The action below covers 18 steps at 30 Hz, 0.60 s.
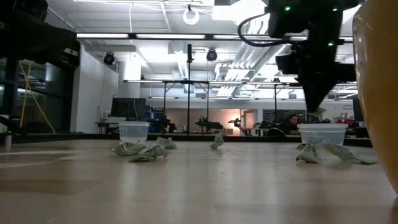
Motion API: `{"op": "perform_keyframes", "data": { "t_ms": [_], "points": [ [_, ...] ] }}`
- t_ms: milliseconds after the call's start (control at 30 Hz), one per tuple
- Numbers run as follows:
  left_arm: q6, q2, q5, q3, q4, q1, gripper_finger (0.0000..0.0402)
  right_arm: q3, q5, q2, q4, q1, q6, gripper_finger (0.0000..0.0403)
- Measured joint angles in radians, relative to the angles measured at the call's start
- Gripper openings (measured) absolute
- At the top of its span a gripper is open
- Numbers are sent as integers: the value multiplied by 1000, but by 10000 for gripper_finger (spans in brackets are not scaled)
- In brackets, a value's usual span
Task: Pick and place items into bin
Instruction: Put the stevia packet into the bottom transparent bin
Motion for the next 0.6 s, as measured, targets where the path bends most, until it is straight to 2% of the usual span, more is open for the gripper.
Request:
{"op": "perform_keyframes", "data": {
  "t_ms": [167, 333, 467, 600],
  "points": [
    [0, 0, 0, 0, 0, 0, 62, 23, -14, 0, -29, -132, -88, 2],
    [0, 0, 0, 0, 0, 0, 62, 21, -21, -1, -51, -268, -89, 16],
    [0, 0, 0, 0, 0, 0, 62, 20, -80, -1, -50, -340, -82, 43],
    [0, 0, 0, 0, 0, 0, 62, 20, -147, -1, -23, -376, -98, 90]
  ]
}}
